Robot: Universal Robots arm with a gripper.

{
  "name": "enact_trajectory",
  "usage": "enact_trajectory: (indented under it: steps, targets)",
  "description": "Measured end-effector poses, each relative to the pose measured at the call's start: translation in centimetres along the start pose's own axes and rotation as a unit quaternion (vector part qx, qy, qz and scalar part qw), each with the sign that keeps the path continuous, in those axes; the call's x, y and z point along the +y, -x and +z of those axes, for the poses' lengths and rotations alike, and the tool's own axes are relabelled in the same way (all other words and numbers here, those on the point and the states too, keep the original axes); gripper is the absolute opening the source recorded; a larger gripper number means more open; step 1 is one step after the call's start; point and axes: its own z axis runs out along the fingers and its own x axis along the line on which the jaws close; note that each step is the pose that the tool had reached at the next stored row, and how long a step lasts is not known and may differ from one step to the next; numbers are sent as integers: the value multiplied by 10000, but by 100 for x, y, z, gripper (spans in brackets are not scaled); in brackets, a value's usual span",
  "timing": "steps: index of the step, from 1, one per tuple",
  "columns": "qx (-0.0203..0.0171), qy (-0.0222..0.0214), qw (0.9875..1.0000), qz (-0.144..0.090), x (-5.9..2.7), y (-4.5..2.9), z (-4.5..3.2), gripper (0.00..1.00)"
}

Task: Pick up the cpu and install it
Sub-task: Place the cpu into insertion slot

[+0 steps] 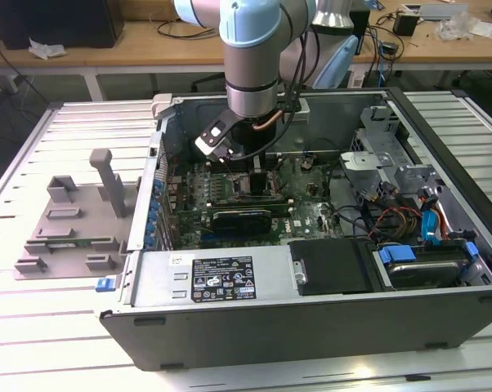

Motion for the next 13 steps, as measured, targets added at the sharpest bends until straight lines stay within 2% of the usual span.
enact_trajectory:
  steps: [13]
  targets:
    - [1, 0, 10000, 0, 1, -8, 17, 55]
